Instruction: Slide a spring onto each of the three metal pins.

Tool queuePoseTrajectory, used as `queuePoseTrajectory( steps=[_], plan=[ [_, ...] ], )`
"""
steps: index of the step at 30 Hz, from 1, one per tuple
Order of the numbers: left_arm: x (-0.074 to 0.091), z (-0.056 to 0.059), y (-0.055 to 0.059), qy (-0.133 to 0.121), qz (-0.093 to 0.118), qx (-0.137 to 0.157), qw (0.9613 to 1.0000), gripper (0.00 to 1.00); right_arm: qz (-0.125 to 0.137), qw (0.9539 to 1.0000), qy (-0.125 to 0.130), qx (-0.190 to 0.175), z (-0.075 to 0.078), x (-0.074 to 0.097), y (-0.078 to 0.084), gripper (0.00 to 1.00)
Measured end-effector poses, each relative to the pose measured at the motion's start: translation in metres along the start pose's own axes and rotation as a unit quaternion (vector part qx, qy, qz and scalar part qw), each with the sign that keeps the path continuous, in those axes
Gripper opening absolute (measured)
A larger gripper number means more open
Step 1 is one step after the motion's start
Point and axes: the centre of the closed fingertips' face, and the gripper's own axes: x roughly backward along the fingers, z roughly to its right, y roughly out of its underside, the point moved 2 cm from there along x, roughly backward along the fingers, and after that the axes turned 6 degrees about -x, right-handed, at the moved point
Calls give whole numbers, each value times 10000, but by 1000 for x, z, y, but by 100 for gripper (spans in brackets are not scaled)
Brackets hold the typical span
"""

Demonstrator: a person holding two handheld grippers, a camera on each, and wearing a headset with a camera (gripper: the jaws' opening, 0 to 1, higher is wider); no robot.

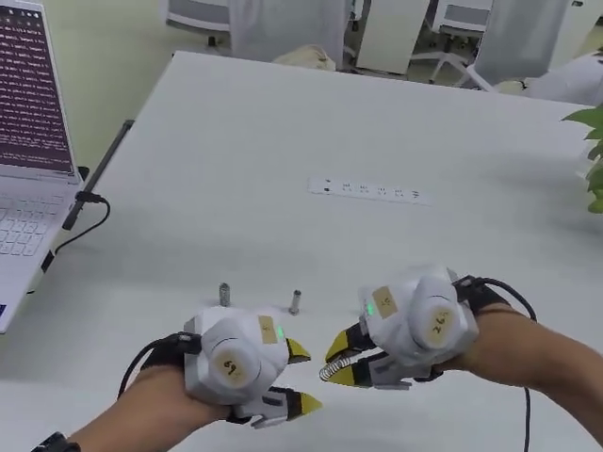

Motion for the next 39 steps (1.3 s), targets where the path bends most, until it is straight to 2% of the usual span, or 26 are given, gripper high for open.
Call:
queuePoseTrajectory(
  steps=[3, 5, 13, 27, 36, 39],
  plan=[
    [4, -2, 3, -48, 24, 229, 9997, 27, -22, 10000, 39, -31, 2, 1, 3, 9],
    [7, -6, 6, -172, 55, 355, 9992, 27, -13, 9999, 56, -83, 4, 1, 5, 9],
    [19, -15, 17, -513, 125, 701, 9961, 29, -57, 9998, 89, -151, 16, -2, 14, 9],
    [51, -35, 39, -1034, 218, 1180, 9874, 31, -112, 9988, 279, -381, 55, -2, 24, 9],
    [67, -39, 51, -1291, 229, 1366, 9819, 32, -130, 9980, 371, -499, 80, -6, 27, 9],
    [74, -41, 57, -1395, 233, 1482, 9788, 34, -135, 9978, 389, -521, 91, -7, 26, 9]
  ],
)
